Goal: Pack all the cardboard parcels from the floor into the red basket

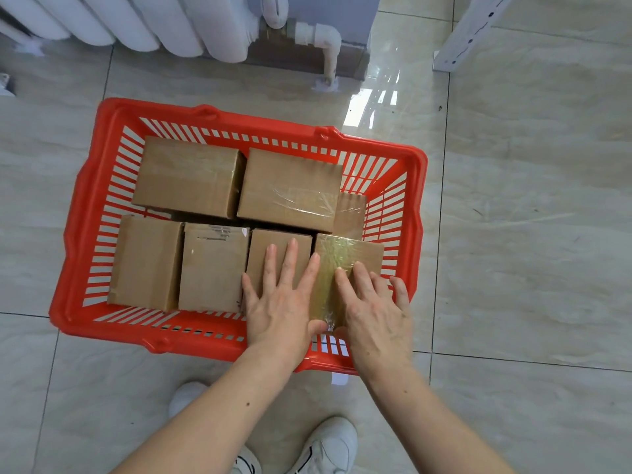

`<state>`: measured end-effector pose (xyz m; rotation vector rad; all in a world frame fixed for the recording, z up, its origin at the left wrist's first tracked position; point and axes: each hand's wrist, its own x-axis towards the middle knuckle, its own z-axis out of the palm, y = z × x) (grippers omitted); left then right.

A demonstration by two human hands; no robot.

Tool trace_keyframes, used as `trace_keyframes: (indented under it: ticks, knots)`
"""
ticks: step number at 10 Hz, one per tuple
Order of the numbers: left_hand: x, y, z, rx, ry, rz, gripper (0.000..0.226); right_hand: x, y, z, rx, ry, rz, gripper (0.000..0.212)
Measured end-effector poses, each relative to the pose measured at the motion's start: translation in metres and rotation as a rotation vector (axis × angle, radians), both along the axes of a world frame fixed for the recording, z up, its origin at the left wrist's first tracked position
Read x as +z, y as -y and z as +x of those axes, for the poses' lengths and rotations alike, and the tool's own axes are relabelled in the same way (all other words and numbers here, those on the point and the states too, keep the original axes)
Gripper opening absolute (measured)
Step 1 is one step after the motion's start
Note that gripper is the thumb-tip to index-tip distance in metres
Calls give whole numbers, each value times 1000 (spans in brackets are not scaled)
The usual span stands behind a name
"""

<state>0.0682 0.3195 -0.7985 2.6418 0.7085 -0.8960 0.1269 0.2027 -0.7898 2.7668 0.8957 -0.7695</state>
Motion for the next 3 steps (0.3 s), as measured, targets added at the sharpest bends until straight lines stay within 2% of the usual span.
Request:
trace_keyframes:
  ticks: [2, 3]
  knots:
    - [12, -12, 8, -51, -73, -57, 100, 11, 0, 4, 12, -123, 47, 73]
    - [24, -22, -13, -165, -28, -99, 82, 22, 1, 16, 27, -240, 11, 75]
